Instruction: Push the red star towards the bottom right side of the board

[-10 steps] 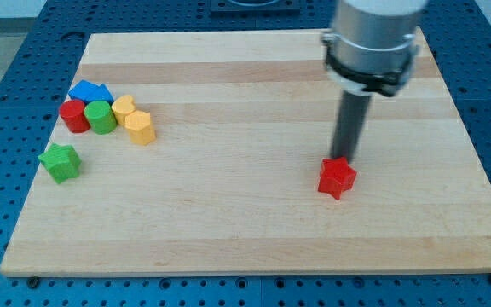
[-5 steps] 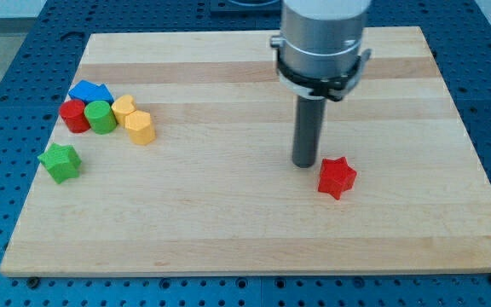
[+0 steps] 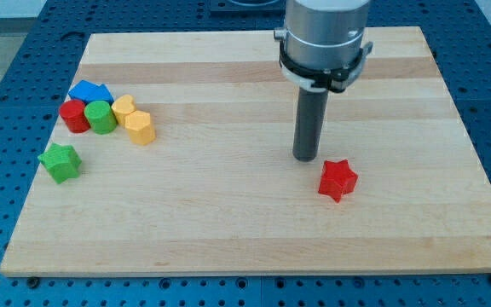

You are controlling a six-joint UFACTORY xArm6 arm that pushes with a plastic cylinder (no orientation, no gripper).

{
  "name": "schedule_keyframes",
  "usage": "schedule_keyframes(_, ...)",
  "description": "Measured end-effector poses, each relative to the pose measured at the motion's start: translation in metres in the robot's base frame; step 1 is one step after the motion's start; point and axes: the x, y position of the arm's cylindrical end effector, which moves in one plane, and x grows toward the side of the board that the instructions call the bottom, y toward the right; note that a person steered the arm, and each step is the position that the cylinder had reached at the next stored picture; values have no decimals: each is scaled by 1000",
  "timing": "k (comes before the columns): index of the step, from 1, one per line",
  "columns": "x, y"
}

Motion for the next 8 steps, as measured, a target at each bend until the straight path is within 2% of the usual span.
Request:
schedule_keyframes(2, 33, 67)
schedule_keyframes(3, 35, 54)
schedule_keyframes(4, 35, -1)
schedule_keyframes(5, 35, -17)
schedule_keyframes(7, 42, 95)
schedule_keyframes(8, 47, 126)
